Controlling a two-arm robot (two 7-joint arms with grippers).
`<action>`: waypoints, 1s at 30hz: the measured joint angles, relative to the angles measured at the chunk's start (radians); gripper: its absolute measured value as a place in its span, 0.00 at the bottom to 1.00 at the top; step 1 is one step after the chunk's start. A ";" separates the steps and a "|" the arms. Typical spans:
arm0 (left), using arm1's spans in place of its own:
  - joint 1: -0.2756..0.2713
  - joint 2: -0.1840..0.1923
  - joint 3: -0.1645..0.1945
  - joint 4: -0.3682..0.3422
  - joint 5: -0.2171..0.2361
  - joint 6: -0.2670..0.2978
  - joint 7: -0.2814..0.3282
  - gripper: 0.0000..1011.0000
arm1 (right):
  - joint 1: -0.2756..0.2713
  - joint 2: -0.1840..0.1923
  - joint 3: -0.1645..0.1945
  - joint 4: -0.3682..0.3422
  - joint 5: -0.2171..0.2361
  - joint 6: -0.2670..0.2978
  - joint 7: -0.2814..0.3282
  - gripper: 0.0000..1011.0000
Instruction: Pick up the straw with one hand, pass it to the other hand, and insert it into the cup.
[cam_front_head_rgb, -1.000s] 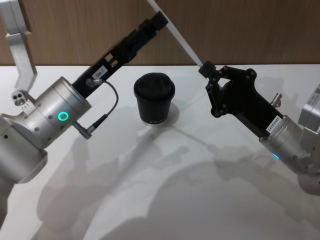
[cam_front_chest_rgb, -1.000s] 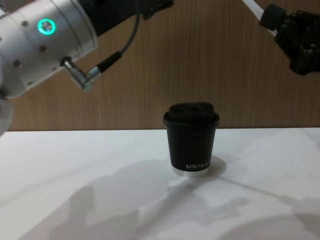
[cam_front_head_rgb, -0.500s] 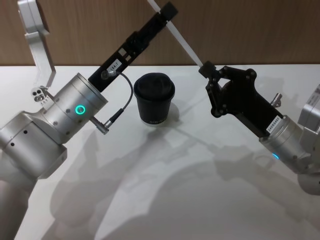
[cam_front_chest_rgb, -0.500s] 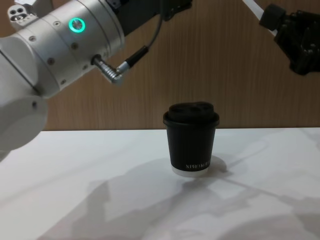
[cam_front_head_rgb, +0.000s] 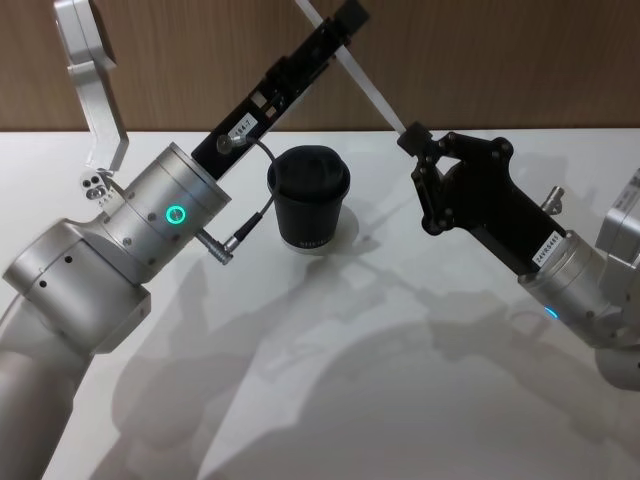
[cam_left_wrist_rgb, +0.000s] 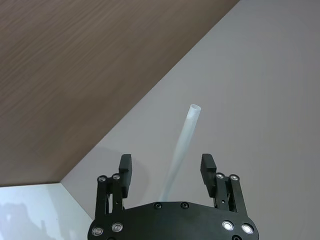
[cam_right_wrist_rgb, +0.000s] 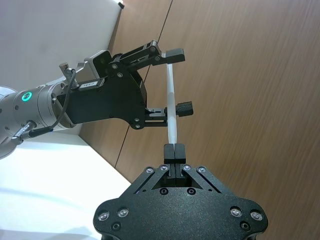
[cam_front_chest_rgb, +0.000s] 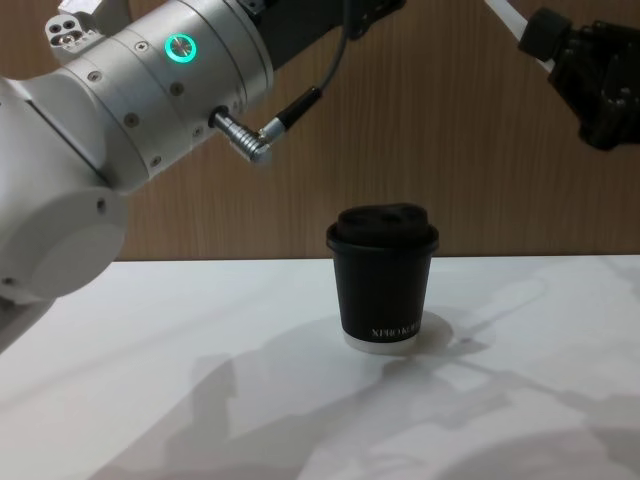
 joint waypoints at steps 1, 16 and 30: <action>-0.001 -0.001 0.001 0.002 -0.001 0.000 0.000 0.85 | 0.000 0.000 0.000 0.000 0.000 0.000 0.000 0.00; -0.006 -0.007 0.006 0.009 -0.009 0.000 -0.001 0.41 | 0.000 0.000 0.000 0.000 0.000 0.000 0.000 0.00; -0.008 -0.008 0.008 0.011 -0.011 -0.001 -0.001 0.05 | 0.000 0.000 0.000 0.000 0.000 0.000 0.000 0.00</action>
